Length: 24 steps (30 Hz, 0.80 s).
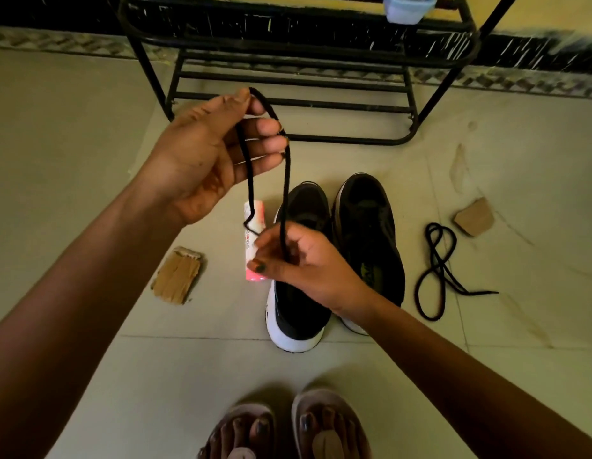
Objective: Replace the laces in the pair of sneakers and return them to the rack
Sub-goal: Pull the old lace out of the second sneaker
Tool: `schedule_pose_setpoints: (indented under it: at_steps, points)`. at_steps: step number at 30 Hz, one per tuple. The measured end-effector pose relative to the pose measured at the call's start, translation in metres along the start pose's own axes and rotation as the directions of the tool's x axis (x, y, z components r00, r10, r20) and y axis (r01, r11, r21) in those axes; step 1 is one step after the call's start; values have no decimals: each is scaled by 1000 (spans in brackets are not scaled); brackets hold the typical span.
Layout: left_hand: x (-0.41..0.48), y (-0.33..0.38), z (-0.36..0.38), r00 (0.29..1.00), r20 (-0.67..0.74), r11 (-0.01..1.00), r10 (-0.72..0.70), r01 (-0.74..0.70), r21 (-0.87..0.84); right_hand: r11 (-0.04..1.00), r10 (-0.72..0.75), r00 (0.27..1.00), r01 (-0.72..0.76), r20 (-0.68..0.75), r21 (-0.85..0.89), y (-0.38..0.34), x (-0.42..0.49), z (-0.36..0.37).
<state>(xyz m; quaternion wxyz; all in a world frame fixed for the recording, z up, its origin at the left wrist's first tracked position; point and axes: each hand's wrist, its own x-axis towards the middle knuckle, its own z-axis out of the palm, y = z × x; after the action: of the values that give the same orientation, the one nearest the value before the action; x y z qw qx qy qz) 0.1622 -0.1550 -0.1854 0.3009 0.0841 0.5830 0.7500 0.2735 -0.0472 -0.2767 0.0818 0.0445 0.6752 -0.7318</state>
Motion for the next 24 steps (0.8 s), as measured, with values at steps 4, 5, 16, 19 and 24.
schedule_pose_setpoints:
  at_steps: [4,5,16,19,24]
  points:
    - [-6,-3,12,996,90,1000,-19,20,-5,1000,-27,966,30,-258,8,1,10,-2]
    - [-7,-5,16,992,123,999,-28,31,-19,998,-63,972,65,-225,0,0,12,-2]
    - [10,17,-53,935,-346,967,80,-156,-200,993,-88,917,110,-390,34,-4,-9,-30]
    - [17,4,-79,883,-469,977,-6,-95,-191,991,-57,877,106,-477,77,-6,-7,-52]
    - [11,-42,-62,929,-349,929,-125,233,288,933,-27,840,216,-541,289,-15,2,-65]
